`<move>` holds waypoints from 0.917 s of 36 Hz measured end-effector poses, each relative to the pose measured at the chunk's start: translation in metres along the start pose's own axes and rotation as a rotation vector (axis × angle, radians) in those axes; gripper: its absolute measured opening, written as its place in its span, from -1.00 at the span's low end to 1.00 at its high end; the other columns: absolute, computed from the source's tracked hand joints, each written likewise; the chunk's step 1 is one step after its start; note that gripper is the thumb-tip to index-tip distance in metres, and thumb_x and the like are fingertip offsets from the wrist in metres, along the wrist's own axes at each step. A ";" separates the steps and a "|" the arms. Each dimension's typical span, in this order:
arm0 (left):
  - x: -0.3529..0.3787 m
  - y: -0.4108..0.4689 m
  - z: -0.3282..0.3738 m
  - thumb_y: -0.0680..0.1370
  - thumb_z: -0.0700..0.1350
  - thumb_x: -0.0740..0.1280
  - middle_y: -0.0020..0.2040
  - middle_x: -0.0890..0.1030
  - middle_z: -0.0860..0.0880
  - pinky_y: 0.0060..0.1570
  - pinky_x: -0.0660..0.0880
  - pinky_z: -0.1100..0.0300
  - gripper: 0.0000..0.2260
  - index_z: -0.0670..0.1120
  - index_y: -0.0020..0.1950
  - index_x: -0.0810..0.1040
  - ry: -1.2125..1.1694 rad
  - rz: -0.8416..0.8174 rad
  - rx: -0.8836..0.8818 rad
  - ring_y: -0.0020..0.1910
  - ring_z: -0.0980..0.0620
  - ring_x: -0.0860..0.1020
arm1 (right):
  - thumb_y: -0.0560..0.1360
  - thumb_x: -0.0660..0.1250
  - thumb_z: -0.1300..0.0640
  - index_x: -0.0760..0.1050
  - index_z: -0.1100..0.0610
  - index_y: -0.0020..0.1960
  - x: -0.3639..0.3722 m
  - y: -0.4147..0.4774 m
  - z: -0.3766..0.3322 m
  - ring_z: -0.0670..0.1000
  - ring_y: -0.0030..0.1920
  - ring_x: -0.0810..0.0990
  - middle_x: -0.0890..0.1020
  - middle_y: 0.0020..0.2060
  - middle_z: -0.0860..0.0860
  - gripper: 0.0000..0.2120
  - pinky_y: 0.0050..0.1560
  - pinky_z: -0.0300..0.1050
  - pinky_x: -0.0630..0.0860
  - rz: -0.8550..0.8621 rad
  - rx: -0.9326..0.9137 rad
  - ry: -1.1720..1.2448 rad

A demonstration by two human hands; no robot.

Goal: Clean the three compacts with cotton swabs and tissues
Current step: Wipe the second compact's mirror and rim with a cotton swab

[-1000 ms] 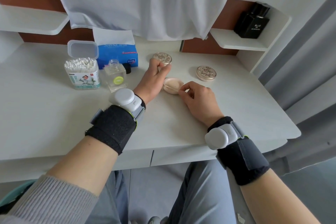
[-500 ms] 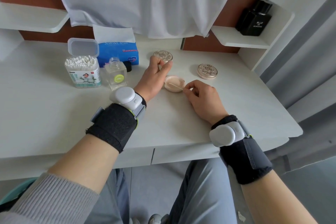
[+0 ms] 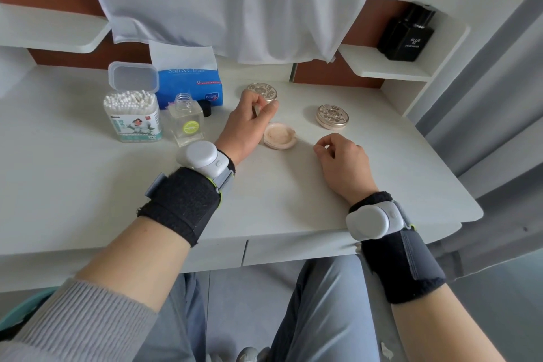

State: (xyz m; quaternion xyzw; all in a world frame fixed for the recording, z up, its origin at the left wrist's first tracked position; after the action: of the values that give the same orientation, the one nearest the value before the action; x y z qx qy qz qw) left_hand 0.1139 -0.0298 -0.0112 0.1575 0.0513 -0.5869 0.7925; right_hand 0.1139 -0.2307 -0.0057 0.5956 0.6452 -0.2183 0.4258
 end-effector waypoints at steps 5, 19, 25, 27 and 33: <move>0.000 -0.001 0.002 0.34 0.38 0.19 -0.06 0.57 -0.11 0.14 0.49 -0.11 -0.64 0.12 -0.14 0.35 0.016 0.008 0.013 0.03 -0.10 0.57 | 0.56 0.25 0.09 0.54 0.10 0.01 -0.001 -0.003 -0.001 0.03 -0.18 0.42 0.41 -0.38 -0.16 -0.87 -0.16 -0.17 0.26 -0.017 -0.012 -0.015; -0.001 -0.003 0.004 0.44 0.28 0.19 -0.03 0.60 -0.18 0.10 0.46 0.01 -0.61 -0.03 -0.04 0.38 0.066 0.012 0.033 -0.01 -0.11 0.56 | 0.53 0.28 0.09 0.55 0.07 -0.06 0.009 -0.022 -0.025 0.01 -0.28 0.42 0.41 -0.46 -0.17 -0.91 -0.22 -0.17 0.27 -0.060 -0.108 0.049; -0.001 -0.002 0.003 0.52 0.21 0.22 -0.02 0.60 -0.18 0.11 0.46 0.01 -0.66 -0.07 0.00 0.40 0.069 0.006 0.033 0.00 -0.13 0.55 | 0.55 0.24 0.08 0.53 0.09 -0.03 0.012 -0.018 -0.025 0.02 -0.25 0.40 0.41 -0.44 -0.16 -0.87 -0.20 -0.13 0.30 -0.013 -0.042 0.054; -0.002 -0.002 0.002 0.54 0.19 0.22 -0.02 0.60 -0.18 0.09 0.46 0.02 -0.66 -0.08 0.01 0.41 0.071 0.013 0.034 -0.01 -0.13 0.55 | 0.55 0.24 0.07 0.53 0.10 0.00 0.015 -0.019 -0.028 0.03 -0.23 0.41 0.47 -0.37 -0.13 -0.85 -0.17 -0.12 0.33 -0.014 -0.063 0.008; -0.001 -0.002 0.001 0.58 0.14 0.24 -0.01 0.60 -0.16 0.09 0.44 0.04 -0.72 -0.08 0.00 0.40 0.075 0.017 0.030 0.00 -0.11 0.55 | 0.55 0.26 0.06 0.54 0.09 0.01 0.015 -0.020 -0.031 0.02 -0.22 0.42 0.42 -0.41 -0.17 -0.85 -0.17 -0.13 0.33 -0.038 -0.097 0.001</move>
State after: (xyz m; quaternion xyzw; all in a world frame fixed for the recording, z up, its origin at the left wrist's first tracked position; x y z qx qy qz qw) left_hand 0.1116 -0.0296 -0.0098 0.1916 0.0708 -0.5744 0.7927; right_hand 0.0871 -0.2015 -0.0052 0.5621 0.6664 -0.1947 0.4494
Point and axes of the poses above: each hand's wrist, its own y-axis towards the middle knuckle, its own x-axis out of the palm, z = x × y, the point moved 3 cm from there along y, towards the middle knuckle
